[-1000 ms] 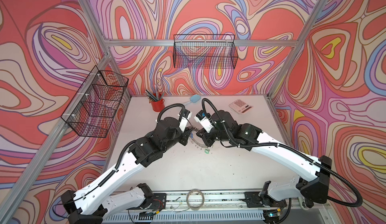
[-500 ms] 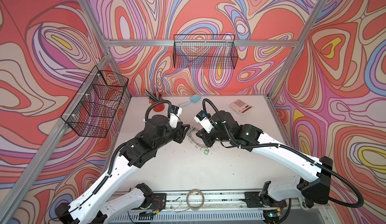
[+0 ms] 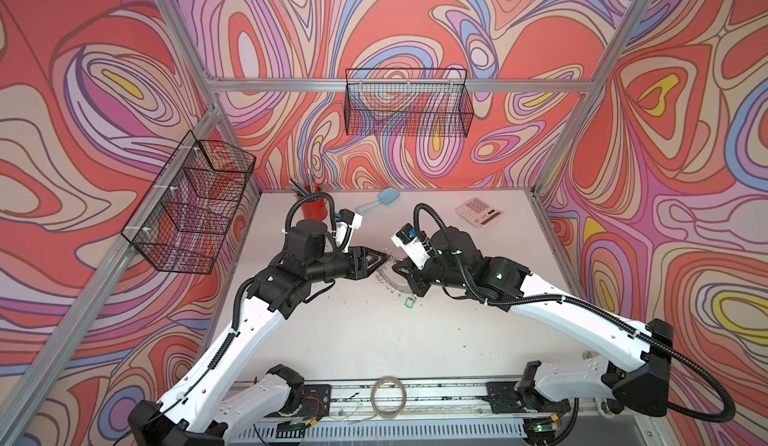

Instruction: Put the keys on the keyring

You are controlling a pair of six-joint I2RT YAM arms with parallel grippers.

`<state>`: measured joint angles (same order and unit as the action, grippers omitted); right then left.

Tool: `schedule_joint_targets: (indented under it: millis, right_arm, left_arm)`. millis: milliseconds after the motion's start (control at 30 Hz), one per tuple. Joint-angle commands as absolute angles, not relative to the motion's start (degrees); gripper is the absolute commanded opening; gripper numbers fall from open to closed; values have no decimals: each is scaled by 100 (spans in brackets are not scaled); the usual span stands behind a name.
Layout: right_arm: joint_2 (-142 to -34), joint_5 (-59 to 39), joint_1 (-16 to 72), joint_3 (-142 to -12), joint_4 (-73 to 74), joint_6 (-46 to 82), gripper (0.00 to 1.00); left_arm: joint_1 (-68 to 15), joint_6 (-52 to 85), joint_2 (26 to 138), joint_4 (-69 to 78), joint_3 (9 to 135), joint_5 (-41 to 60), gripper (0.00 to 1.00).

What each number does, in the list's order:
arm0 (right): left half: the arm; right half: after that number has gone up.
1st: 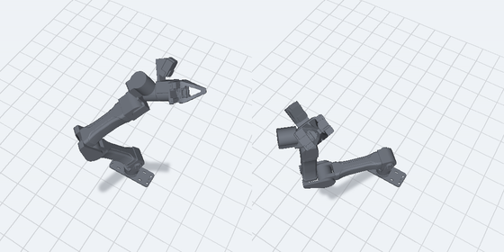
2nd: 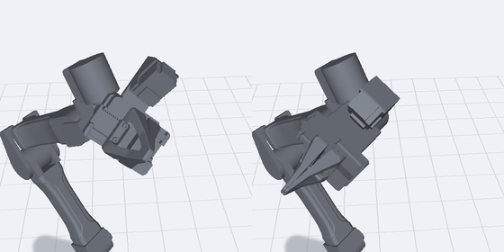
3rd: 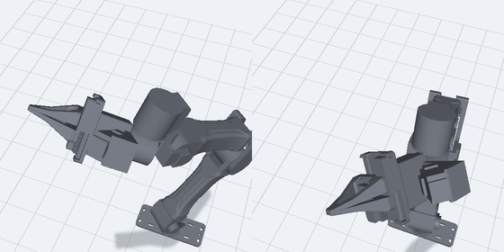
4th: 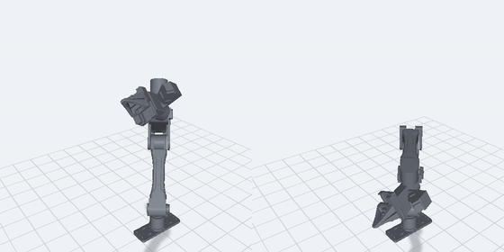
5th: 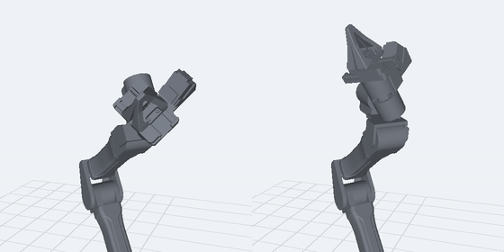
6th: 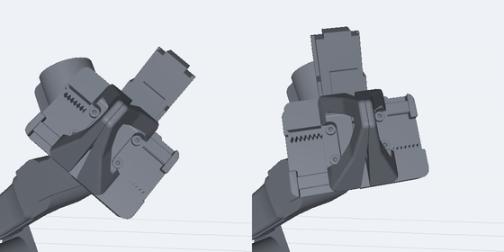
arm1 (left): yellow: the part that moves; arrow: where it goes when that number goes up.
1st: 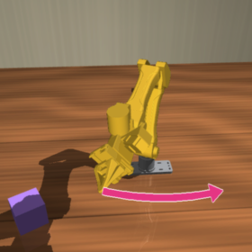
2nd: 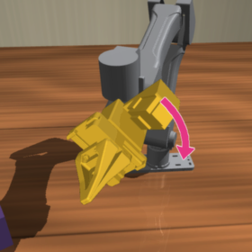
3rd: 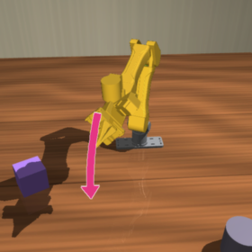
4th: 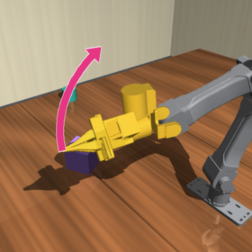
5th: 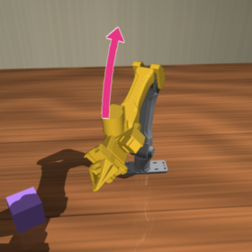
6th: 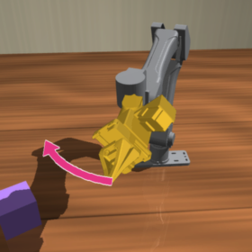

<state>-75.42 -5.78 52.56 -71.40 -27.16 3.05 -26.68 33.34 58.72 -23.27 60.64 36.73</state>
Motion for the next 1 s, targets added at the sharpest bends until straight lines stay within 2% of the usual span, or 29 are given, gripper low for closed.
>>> schedule_joint_targets:
  millis: [0,200,967]
  right_arm:
    - [-7401,-550,5292,-7106,-2316,204,0]
    - [-7362,-563,5305,-7126,-2320,204,0]
    - [-7356,-721,5320,-7100,-2261,246,0]
  left_arm:
    - [-2654,3447,5858,-2065,6051,4029,41]
    - [-2646,3444,5967,-2176,6062,3823,39]
    - [-2632,3418,6064,-1983,6189,4020,38]
